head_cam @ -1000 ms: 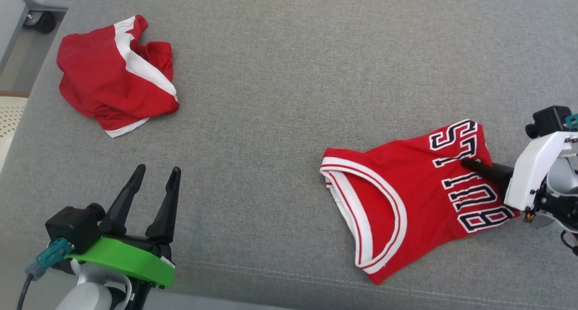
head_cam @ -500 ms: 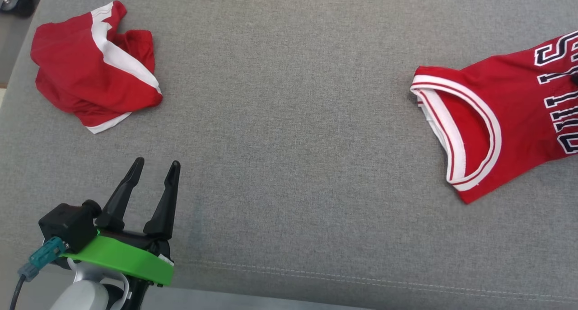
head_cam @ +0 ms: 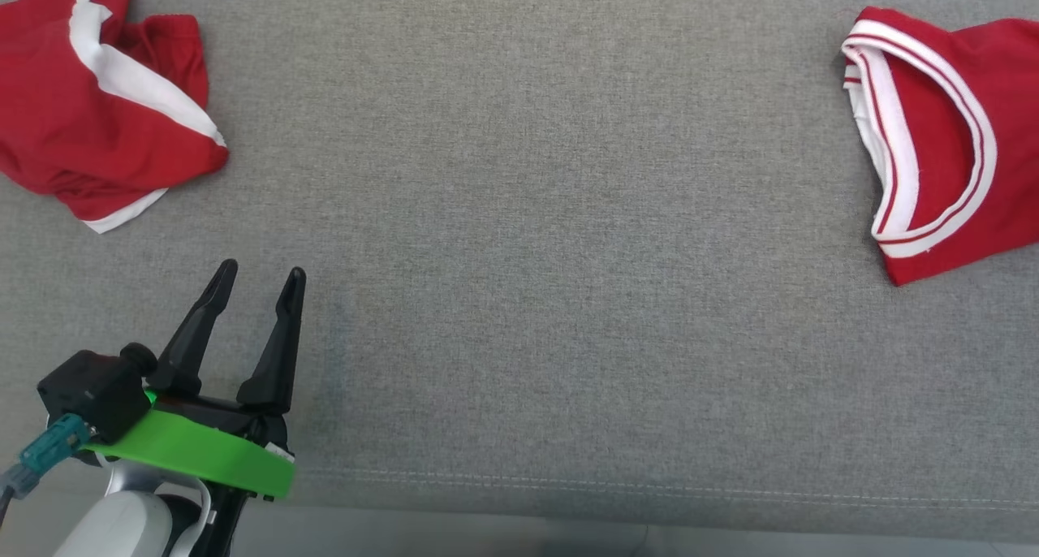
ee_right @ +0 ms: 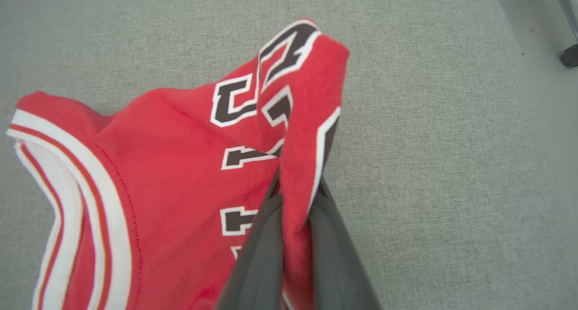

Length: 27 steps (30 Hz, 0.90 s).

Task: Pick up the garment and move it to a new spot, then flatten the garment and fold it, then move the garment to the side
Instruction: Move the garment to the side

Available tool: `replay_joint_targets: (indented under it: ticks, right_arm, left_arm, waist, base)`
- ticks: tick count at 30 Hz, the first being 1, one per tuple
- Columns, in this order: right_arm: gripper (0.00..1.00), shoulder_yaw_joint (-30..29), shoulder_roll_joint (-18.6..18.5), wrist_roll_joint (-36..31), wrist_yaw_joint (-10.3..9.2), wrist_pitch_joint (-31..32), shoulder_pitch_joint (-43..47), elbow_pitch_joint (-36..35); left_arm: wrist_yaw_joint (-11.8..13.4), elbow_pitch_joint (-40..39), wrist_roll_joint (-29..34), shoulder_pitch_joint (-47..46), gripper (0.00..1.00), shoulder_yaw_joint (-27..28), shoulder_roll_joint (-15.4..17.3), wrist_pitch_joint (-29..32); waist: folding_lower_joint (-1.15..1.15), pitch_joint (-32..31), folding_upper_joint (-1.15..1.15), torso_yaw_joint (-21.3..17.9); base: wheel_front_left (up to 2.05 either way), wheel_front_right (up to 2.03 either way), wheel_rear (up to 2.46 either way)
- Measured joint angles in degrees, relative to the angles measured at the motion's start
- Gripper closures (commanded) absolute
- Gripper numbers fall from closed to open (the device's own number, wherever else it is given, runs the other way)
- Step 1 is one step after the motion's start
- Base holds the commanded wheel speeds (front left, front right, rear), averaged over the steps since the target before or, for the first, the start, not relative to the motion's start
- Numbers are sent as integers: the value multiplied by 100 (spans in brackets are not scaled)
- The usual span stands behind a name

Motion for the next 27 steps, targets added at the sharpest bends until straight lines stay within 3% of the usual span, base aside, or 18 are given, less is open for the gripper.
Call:
replay_joint_targets:
  ticks: [10, 20, 21, 22, 23, 27]
  right_arm:
    - [100, -103, -328, -377, -109, -311, -226, 382]
    - [100, -97, -159, -624, -197, -731, -365, 595]
    - [96, -98, -141, -658, -202, -789, -376, 623]
    - [62, -100, -119, -671, -205, -834, -397, 656]
    - [0, -97, -98, -701, -221, -893, -424, 688]
    - [0, -118, -58, -892, -253, -1200, -541, 858]
  left_arm:
    - [8, -115, 18, -123, 0, 93, 22, 43]
    - [53, -224, 49, -140, 0, 197, 97, 92]
    - [53, -233, 49, -151, 0, 200, 97, 92]
    - [53, -241, 49, -163, 0, 204, 97, 92]
    - [53, -244, 49, -181, 0, 205, 97, 92]
    - [55, -246, 49, -213, 0, 210, 88, 92]
  waist:
    - [0, 350, 0, -212]
    - [0, 646, 0, -427]
    - [0, 673, 0, -449]
    - [0, 698, 0, -470]
    - [0, 722, 0, -489]
    - [0, 811, 0, -557]
  base:
    - [0, 0, 0]
    - [0, 0, 0]
    - [0, 0, 0]
    - [0, 0, 0]
    - [0, 0, 0]
    - [0, 0, 0]
